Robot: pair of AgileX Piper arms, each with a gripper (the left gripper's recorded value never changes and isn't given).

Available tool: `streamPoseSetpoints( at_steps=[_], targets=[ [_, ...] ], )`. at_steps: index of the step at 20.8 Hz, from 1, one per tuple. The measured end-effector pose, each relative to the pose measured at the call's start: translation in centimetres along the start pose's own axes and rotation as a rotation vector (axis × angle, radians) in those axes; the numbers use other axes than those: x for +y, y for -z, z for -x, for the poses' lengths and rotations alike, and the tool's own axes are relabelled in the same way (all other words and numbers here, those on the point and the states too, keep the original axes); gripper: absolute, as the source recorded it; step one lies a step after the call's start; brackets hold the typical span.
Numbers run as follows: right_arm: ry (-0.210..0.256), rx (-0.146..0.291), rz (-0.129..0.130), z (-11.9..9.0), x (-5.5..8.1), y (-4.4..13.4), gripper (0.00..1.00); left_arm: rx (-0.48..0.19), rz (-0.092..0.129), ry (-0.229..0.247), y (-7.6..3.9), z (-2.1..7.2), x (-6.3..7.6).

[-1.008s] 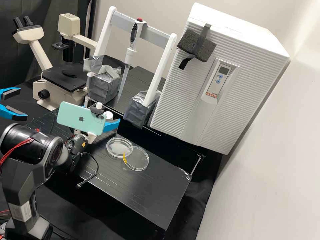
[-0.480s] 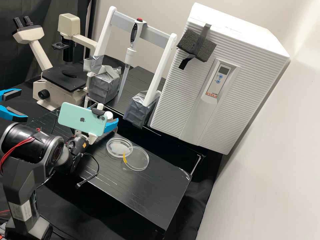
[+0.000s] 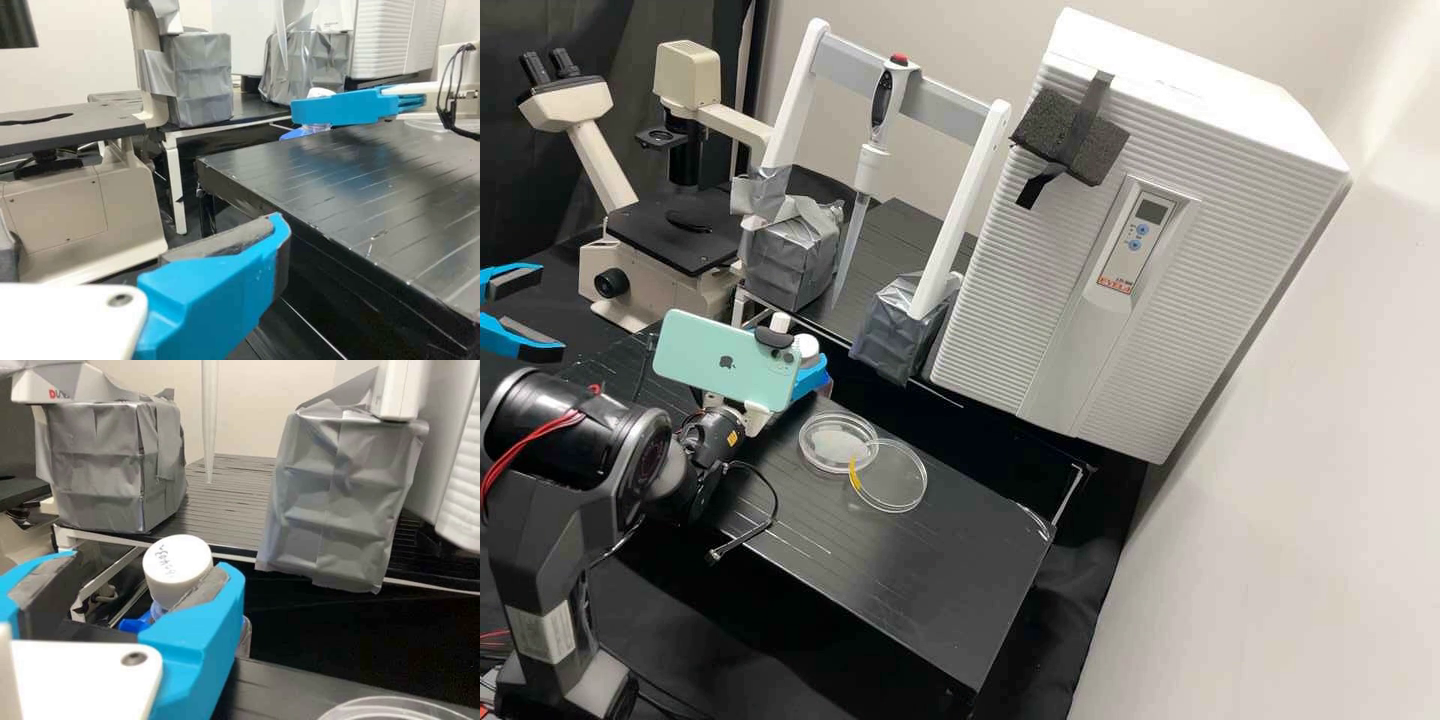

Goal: Open the bottle

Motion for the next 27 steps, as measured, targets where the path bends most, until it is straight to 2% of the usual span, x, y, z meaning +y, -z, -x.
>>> streamPoseSetpoints(
  at_steps=[23, 27],
  targets=[
    [-0.023, -0.014, 0.006, 0.05, 0.51, -0.27, 0.0, -0.001, 0.0, 0.0, -0.02, -0.01, 0.0],
    [-0.026, -0.018, 0.006, 0.05, 0.6, -0.37, 0.0, 0.0, -0.012, -0.001, -0.01, -0.01, 0.0]
  ],
)
